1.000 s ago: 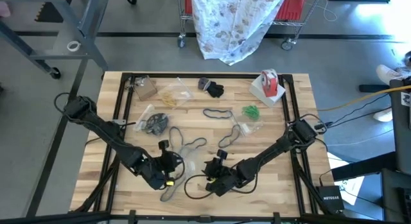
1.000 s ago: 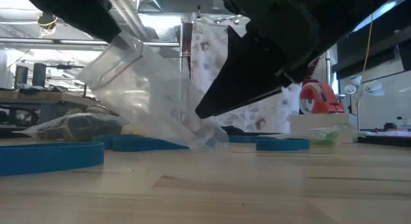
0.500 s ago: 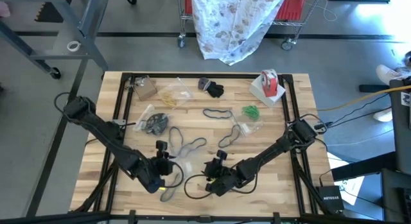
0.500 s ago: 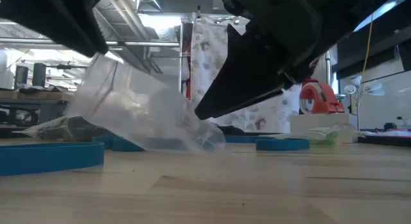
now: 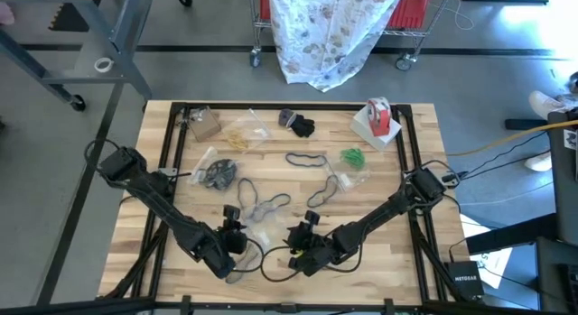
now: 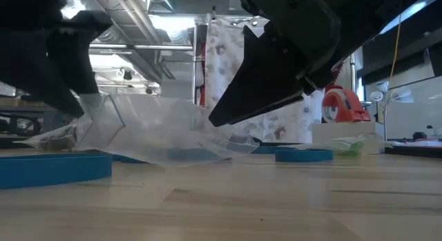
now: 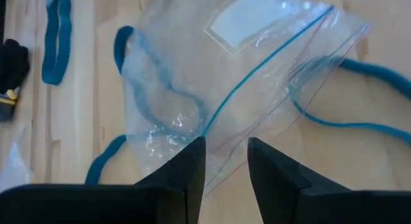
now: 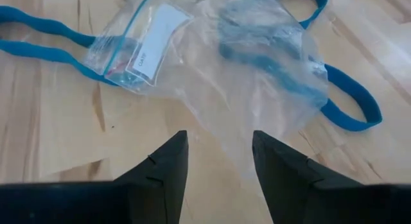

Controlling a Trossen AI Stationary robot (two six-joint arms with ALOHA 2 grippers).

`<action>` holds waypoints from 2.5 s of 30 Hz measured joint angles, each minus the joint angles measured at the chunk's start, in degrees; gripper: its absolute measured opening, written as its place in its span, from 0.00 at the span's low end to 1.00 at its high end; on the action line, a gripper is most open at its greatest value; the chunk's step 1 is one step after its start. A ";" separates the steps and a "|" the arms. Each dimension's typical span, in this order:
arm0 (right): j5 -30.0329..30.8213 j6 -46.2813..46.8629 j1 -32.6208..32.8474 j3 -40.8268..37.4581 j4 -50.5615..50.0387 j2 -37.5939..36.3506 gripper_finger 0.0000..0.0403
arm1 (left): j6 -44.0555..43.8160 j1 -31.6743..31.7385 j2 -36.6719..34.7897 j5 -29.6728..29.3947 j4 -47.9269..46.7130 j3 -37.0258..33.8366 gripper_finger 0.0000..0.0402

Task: Sort rubber bands
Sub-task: Open the transparent zip bag, then put the blue rubber band into the transparent zip bag

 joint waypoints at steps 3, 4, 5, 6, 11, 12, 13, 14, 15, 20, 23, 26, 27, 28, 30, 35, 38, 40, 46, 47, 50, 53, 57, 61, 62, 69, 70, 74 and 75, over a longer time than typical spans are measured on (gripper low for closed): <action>0.00 0.00 0.00 0.00 -0.04 0.00 0.41 | 0.58 0.00 1.39 -0.89 -0.01 0.00 0.27; 0.00 0.00 0.00 0.00 -0.04 0.00 0.41 | 0.55 0.06 1.70 -1.83 0.12 0.00 0.27; 0.00 -0.04 0.00 0.00 -0.03 0.00 0.41 | 0.57 0.11 1.87 -3.27 0.35 0.00 0.27; 0.00 -0.15 0.00 0.00 -0.03 0.00 0.41 | 0.57 0.13 1.95 -5.06 0.52 0.00 0.27; 0.09 -4.73 -0.02 0.02 0.10 0.00 0.41 | 0.34 0.97 1.94 -7.92 4.78 0.00 0.23; 0.11 -6.77 -0.02 0.02 0.07 0.00 0.41 | 0.27 1.27 1.94 -7.32 5.80 0.00 0.20; 0.14 -9.17 -0.06 0.04 0.04 0.00 0.41 | 0.33 1.63 1.94 -6.38 6.66 0.00 0.15; 0.14 -11.74 -0.16 0.04 0.01 0.00 0.41 | 0.47 1.94 1.94 -5.60 7.11 0.00 0.10; 0.12 -14.34 -0.36 0.04 -0.06 -0.01 0.41 | 0.40 2.16 1.95 -4.99 7.16 0.00 0.06; 1.05 -23.85 -1.79 0.04 -1.18 -0.07 0.41 | -6.52 2.45 1.54 -1.91 7.25 0.00 0.01; 2.51 -27.14 -3.41 0.07 -1.01 -0.07 0.41 | -13.14 2.24 1.33 2.24 7.36 0.00 0.00; 4.19 -28.87 -5.75 0.06 1.67 -0.07 0.41 | -19.16 1.98 1.29 6.72 7.45 0.00 0.00; 4.94 -29.32 -6.46 0.07 2.50 -0.07 0.41 | -20.89 1.97 1.29 7.51 7.24 0.00 0.00; 5.99 -29.86 -7.11 0.12 2.77 -0.10 0.41 | -22.60 1.97 1.26 7.89 6.85 0.00 0.00; 7.03 -30.35 -7.94 0.86 -0.05 -1.01 0.41 | -26.29 1.88 0.88 8.13 5.02 0.02 0.00; 2.45 -29.72 -9.45 3.92 -17.93 -8.31 0.41 | -34.26 1.77 -3.86 7.94 -2.91 0.92 0.00; -8.12 -29.39 -11.92 3.91 -29.31 -12.03 0.41 | -35.61 1.10 -7.52 7.61 -5.64 1.01 0.00; -14.75 -30.33 -14.29 3.76 -35.63 -13.61 0.41 | -35.58 0.47 -9.18 6.80 -6.50 1.01 0.00; -27.57 -31.67 -21.37 3.76 -42.35 -14.50 0.43 | -35.60 -0.72 -10.12 4.93 -6.64 1.01 0.00; -28.92 -31.90 -22.42 3.76 -42.68 -14.34 0.45 | -35.66 -0.79 -10.12 5.04 -6.63 1.01 0.00; -31.15 -34.44 -24.66 2.62 -40.89 -14.34 0.53 | -36.42 -1.17 -10.12 5.12 -6.80 0.90 0.00; -32.77 -36.21 -25.69 0.32 -38.14 -14.25 0.62 | -36.97 -1.84 -10.12 5.26 -6.80 0.90 0.00; -35.63 -37.93 -25.43 -4.23 -36.01 -14.25 0.70 | -37.67 -2.73 -10.12 5.27 -6.76 0.90 0.00; -33.84 -38.83 -25.11 -9.30 -29.32 -14.19 0.74 | -37.11 -2.86 -10.12 4.93 -6.81 0.90 0.00; -32.96 -39.15 -25.11 -10.29 -27.54 -14.19 0.74 | -37.06 -2.86 -10.12 4.52 -6.88 0.90 0.00; -31.98 -42.95 -24.70 -15.42 -17.35 -13.86 0.75 | -37.06 -2.52 -10.12 2.43 -7.73 0.87 0.00; -31.98 -43.07 -24.70 -15.93 -16.73 -13.80 0.75 | -37.03 -2.50 -10.11 2.31 -7.73 0.87 0.00; -33.66 -41.15 -24.74 -16.20 -16.79 -12.99 0.68 | -36.95 -2.32 -10.10 2.21 -7.57 0.87 0.00; -34.63 -40.25 -24.74 -16.23 -16.74 -12.95 0.63 | -37.02 -2.32 -10.09 2.18 -7.52 0.86 0.00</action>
